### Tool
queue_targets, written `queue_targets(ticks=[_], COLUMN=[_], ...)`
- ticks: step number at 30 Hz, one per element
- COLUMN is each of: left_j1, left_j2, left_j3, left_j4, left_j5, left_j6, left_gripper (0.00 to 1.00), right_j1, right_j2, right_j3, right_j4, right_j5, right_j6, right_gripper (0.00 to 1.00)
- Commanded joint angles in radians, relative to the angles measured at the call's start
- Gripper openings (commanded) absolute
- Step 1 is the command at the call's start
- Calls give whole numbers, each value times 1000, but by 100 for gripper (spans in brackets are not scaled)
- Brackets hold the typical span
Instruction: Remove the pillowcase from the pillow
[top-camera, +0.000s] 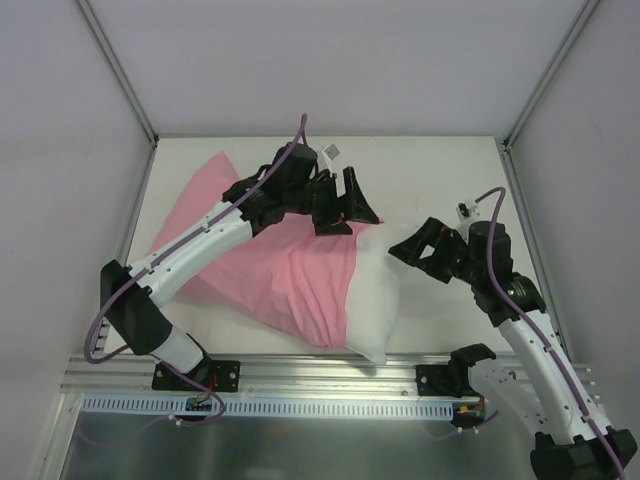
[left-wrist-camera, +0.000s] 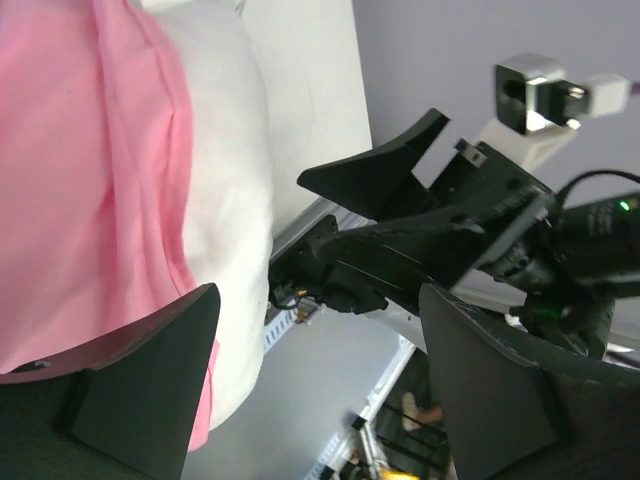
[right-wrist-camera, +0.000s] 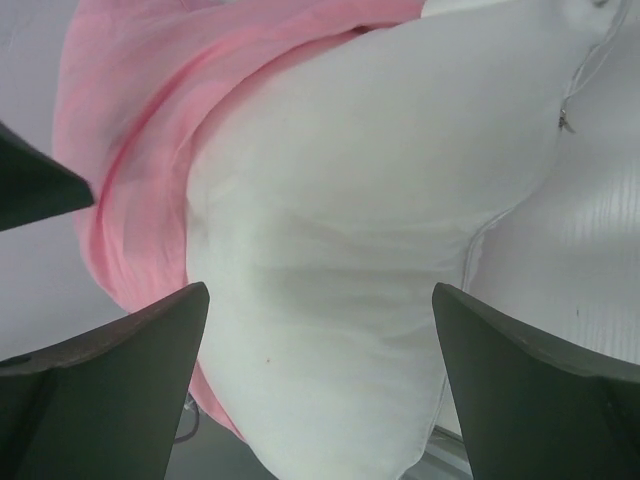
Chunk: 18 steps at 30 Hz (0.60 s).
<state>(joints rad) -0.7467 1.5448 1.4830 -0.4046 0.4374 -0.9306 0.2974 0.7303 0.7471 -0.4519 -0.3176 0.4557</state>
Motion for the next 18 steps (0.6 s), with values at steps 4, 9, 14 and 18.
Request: queue_targets(ticks=[4, 9, 14, 18], left_j1=[17, 18, -5, -39], left_j2=[-204, -273, -275, -227], left_j3=[68, -38, -222, -256], left_j4=[-150, -355, -358, -355], left_j5=[-152, -430, -401, -420], left_j6=[196, 279, 245, 230], left_gripper=[82, 96, 94, 75], right_j1=[-10, -6, 89, 215], right_j2=[38, 54, 89, 159], right_j3=[87, 77, 31, 3], right_j4=[-90, -114, -44, 31], right_j5=[20, -21, -16, 38], right_j6=[-41, -46, 17, 63], right_gripper=[99, 96, 96, 97])
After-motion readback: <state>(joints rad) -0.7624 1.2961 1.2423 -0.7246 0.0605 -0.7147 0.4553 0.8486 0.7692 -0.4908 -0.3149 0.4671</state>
